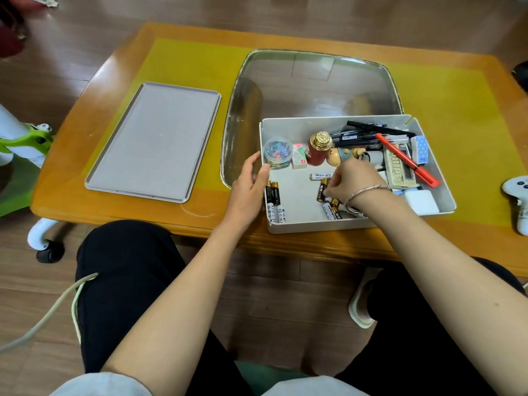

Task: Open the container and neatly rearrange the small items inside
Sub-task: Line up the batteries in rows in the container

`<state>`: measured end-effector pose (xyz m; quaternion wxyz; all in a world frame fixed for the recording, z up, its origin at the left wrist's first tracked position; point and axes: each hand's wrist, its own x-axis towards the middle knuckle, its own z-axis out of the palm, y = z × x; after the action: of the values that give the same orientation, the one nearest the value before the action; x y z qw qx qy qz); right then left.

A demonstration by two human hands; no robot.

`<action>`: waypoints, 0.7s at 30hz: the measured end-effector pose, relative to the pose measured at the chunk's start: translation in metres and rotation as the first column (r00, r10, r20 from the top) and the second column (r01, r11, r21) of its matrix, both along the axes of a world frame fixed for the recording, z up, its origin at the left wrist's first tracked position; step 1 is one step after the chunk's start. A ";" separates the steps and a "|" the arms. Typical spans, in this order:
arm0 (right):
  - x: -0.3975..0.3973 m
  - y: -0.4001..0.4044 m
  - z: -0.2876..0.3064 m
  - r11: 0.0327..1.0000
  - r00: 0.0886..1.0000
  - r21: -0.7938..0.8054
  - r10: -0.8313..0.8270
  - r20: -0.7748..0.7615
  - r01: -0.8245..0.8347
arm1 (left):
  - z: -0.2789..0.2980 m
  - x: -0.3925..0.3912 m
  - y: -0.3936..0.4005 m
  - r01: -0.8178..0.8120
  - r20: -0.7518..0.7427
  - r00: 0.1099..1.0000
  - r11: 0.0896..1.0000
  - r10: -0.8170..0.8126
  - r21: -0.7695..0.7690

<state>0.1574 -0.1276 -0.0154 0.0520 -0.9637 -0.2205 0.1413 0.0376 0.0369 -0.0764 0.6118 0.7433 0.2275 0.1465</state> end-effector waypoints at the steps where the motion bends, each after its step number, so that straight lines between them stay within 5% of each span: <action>1: -0.002 0.003 -0.001 0.999 1.000 -0.038 0.007 -0.017 -0.008 | 0.000 0.000 0.000 -0.001 -0.003 1.000 1.000 0.001 0.003; 13: -0.011 0.033 -0.018 0.995 0.998 -0.092 0.040 0.039 -0.037 | 0.001 -0.001 0.000 -0.010 -0.008 1.000 0.999 0.010 0.047; 21: -0.014 0.048 -0.024 0.959 0.980 0.283 0.021 -0.196 0.037 | 0.000 -0.001 0.001 -0.011 -0.031 0.999 0.997 0.013 0.077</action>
<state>0.1436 -0.0795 -0.0397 0.2123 -0.9282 -0.2284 0.2028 0.0365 0.0382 -0.0764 0.5783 0.7670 0.2360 0.1469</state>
